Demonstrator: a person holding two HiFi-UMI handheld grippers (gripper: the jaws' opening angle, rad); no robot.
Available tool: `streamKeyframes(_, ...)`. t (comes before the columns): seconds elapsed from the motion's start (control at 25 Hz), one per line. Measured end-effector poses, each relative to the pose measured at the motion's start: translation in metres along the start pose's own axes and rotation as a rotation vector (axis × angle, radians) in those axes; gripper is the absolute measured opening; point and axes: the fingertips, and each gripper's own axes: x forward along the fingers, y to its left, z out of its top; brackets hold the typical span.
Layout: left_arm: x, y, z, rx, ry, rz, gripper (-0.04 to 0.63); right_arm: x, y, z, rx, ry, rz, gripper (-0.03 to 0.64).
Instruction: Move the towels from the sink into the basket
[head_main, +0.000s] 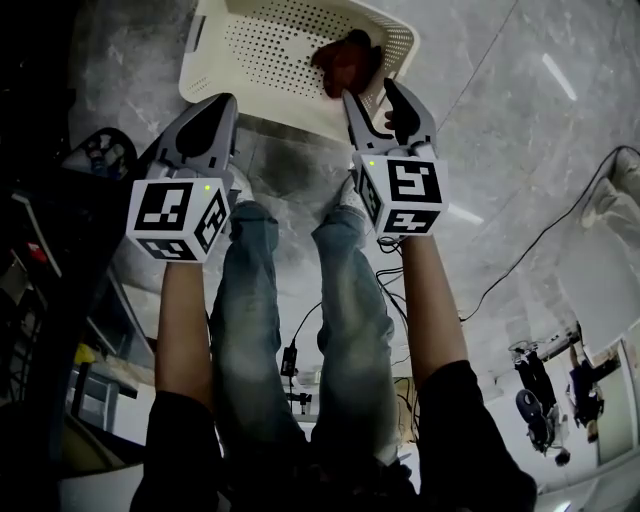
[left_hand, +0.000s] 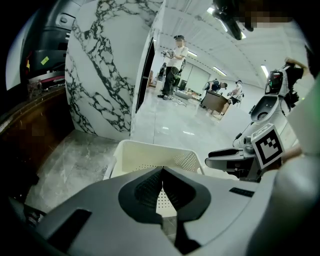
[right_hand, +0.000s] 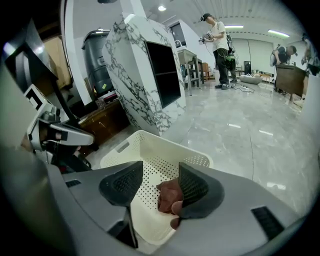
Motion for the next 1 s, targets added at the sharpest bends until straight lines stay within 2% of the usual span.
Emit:
streamKeyframes(0.28,-0.02,-0.032,0.034,0.017,-0.015,-0.013,0.014,-0.056,-0.003,0.034,0.004,-0.02,-0.005,0.183)
streamKeyframes(0.56,-0.071,-0.071,0.085,0.032,-0.047,-0.015,0.014,-0.133,-0.005,0.096,-0.004,-0.089,-0.076,0.042)
streamKeyframes(0.68,-0.101,-0.09,0.113,0.044,-0.064,-0.011,0.014,-0.17,-0.003,0.129,-0.005,-0.12,-0.084,0.017)
streamKeyframes(1.0,-0.2,-0.127,0.201,0.037,-0.125,0.016,0.014,-0.284,0.012,0.222,-0.011,-0.2,-0.073,0.014)
